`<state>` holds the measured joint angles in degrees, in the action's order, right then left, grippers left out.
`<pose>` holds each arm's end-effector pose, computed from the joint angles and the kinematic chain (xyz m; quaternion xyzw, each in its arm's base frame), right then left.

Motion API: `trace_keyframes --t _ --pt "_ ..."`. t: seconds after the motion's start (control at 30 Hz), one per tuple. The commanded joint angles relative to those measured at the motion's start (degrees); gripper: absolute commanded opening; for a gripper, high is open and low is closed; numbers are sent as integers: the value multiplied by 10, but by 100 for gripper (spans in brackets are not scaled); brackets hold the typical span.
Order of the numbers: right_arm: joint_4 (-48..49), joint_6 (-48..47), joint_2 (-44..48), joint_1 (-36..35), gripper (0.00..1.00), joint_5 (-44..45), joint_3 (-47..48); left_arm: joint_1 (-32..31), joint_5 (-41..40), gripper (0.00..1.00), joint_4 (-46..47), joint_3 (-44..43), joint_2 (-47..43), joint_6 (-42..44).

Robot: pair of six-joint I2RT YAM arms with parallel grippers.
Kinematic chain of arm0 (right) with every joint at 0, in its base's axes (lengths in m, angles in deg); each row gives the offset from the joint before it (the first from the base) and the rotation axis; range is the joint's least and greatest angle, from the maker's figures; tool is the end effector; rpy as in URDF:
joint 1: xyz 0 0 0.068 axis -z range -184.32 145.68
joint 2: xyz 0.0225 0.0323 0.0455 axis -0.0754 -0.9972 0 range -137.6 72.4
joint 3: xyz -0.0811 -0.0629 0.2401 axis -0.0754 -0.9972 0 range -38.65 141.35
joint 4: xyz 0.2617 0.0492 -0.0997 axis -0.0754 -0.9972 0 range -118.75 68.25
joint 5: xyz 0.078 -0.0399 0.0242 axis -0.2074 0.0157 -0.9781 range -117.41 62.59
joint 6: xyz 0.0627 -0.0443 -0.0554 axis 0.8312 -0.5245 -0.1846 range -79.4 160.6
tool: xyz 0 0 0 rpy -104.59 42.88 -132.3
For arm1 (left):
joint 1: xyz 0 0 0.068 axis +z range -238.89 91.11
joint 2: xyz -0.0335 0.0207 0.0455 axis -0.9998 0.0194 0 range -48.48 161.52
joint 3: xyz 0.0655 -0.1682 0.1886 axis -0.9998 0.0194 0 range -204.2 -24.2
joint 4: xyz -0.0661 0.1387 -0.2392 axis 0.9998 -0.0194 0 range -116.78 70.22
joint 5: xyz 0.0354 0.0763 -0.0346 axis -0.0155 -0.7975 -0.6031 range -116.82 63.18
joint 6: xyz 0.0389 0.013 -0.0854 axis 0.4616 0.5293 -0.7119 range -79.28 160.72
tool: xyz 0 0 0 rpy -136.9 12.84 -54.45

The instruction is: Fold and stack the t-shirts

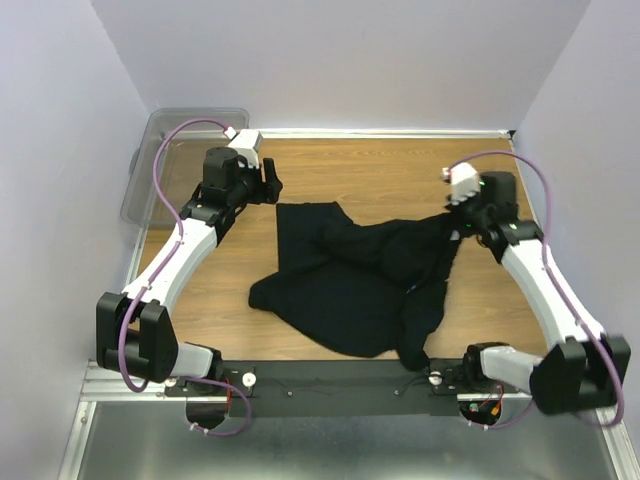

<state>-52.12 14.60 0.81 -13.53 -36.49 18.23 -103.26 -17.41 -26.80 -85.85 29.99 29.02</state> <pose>0.3217 0.0657 0.2299 -0.3074 0.8690 0.0168 0.3874 0.3741 -0.1103 0.2757 0.0642 0.8339 -0.1897 0.5144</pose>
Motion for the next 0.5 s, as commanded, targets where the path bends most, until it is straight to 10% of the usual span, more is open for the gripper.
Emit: trace_keyframes --t 0.0,0.13,0.17,0.27,0.47 --pt "94 46 74 57 0 194 -76 -2 8 72 1 7 -19 7" --pt "78 -24 134 62 24 237 -185 -2 13 72 3 7 -20 4" --pt "68 -25 142 63 52 244 -191 -2 14 72 3 7 -20 5" --pt "46 -18 162 74 94 193 -177 -2 19 72 3 9 -19 3" --pt "-11 -49 34 74 100 -222 -75 -2 32 72 6 9 -12 1"
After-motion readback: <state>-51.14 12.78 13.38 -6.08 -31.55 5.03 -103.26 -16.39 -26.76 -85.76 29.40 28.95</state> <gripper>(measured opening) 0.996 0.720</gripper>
